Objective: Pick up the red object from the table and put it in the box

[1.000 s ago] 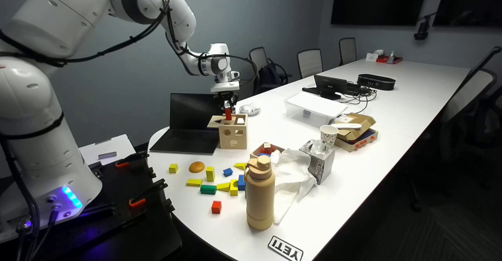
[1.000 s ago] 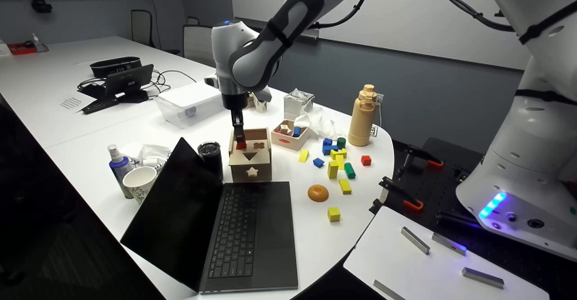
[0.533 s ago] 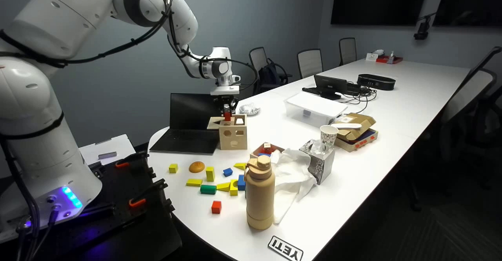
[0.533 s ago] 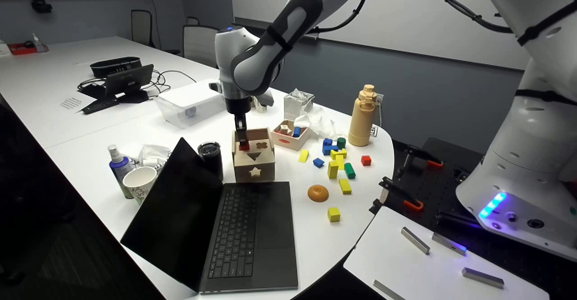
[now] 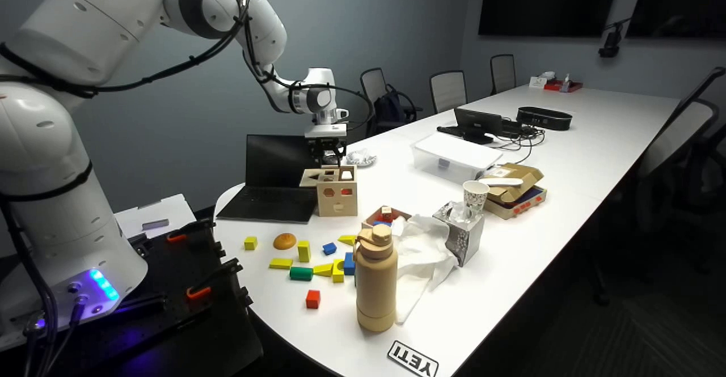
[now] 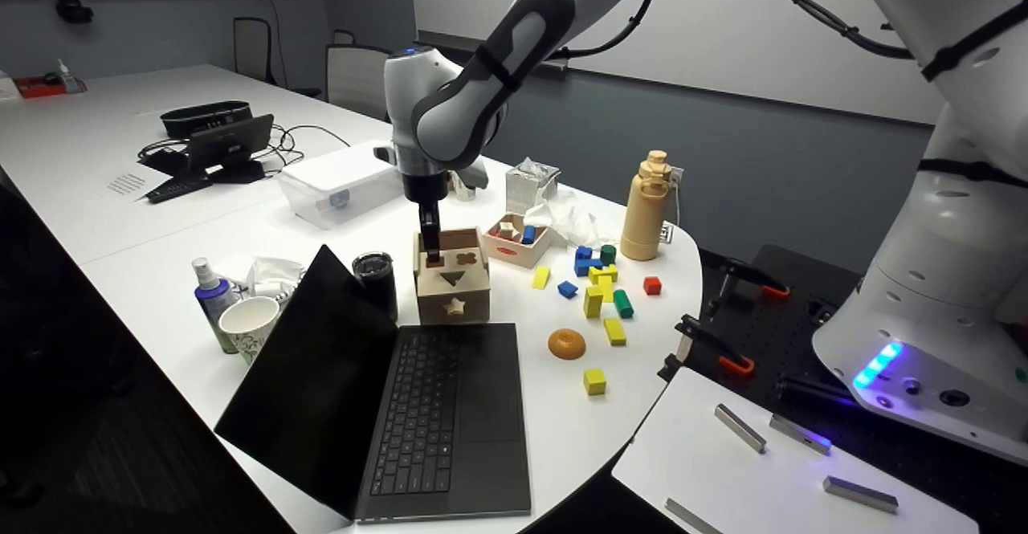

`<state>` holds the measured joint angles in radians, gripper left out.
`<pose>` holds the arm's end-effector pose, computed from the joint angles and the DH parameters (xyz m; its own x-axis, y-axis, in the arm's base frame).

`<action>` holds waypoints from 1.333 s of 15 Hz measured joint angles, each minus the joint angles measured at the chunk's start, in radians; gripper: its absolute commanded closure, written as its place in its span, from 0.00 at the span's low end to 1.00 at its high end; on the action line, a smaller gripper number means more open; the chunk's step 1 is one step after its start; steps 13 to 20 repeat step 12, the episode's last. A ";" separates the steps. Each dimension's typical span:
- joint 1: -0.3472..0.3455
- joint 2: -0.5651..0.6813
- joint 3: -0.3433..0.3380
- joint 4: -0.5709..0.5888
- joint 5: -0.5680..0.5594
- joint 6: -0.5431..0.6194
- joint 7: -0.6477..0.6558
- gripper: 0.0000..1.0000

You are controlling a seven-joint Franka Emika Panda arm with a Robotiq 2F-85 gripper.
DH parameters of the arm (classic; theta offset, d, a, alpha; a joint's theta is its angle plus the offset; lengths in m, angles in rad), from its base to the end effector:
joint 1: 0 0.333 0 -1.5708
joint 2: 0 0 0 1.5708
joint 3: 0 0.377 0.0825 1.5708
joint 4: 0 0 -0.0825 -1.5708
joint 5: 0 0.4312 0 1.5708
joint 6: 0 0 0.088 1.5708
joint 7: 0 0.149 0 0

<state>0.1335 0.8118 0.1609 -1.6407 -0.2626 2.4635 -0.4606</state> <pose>0.7325 0.2031 0.1105 0.6163 0.7875 -0.0022 0.7863 -0.6151 0.0581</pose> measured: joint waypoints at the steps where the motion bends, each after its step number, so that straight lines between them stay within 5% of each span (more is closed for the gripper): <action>1: -0.002 -0.001 0.001 0.000 0.001 -0.001 0.000 0.00; 20: -0.035 -0.101 -0.002 -0.004 0.002 -0.031 0.000 0.00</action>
